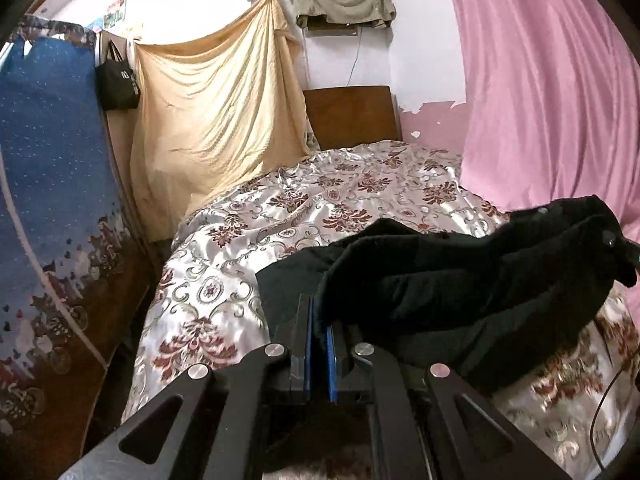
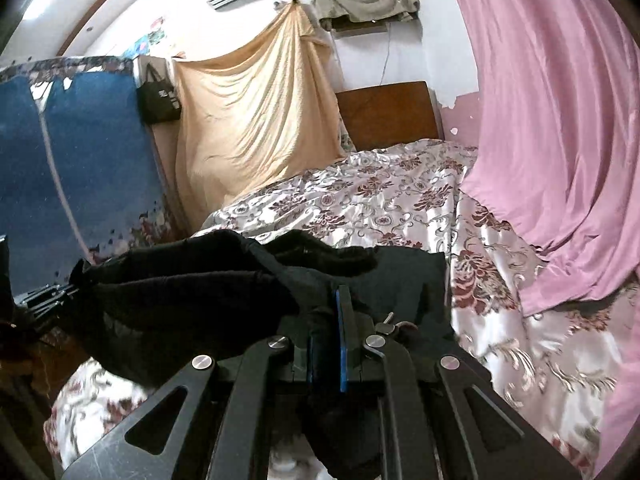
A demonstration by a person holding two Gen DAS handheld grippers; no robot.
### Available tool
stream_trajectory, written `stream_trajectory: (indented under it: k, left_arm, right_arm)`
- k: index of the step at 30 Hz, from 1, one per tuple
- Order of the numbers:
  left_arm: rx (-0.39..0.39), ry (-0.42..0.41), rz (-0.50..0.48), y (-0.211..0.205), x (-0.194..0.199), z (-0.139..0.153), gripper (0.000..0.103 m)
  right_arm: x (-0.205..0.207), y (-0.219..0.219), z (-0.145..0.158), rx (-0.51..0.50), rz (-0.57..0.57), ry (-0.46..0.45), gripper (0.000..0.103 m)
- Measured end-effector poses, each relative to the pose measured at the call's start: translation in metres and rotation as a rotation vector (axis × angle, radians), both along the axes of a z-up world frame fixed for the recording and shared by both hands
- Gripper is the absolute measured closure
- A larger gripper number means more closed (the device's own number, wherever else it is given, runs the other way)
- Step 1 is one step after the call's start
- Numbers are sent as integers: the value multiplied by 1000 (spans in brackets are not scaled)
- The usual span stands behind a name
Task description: Fold large clothes
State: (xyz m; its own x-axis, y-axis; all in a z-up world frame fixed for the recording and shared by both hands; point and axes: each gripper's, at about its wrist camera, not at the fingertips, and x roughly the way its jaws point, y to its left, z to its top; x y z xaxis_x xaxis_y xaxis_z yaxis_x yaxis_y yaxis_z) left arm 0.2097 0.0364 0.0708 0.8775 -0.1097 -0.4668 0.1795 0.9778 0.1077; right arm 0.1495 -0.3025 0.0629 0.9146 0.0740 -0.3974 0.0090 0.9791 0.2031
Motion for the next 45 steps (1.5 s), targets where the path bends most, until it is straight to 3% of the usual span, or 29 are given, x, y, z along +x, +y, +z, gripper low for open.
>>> stream_trajectory:
  k: [6, 16, 25, 34, 38, 45]
  left_arm:
    - [-11, -27, 0, -4, 62, 9, 97]
    - [69, -56, -12, -25, 170, 26, 97]
    - [99, 30, -3, -42, 252, 4, 97]
    - [48, 132, 13, -43, 308, -39, 97]
    - [33, 163, 18, -45, 320, -55, 97]
    - [-61, 241, 20, -32, 331, -70, 93]
  right_arm:
    - [62, -2, 5, -34, -25, -13, 95]
    - [186, -12, 35, -146, -3, 16, 95]
    - [293, -22, 13, -199, 0, 126, 95]
    - [330, -28, -31, -199, -15, 186, 95]
    - [338, -30, -44, -196, -22, 203, 95]
    - [344, -29, -58, -204, -28, 219, 94]
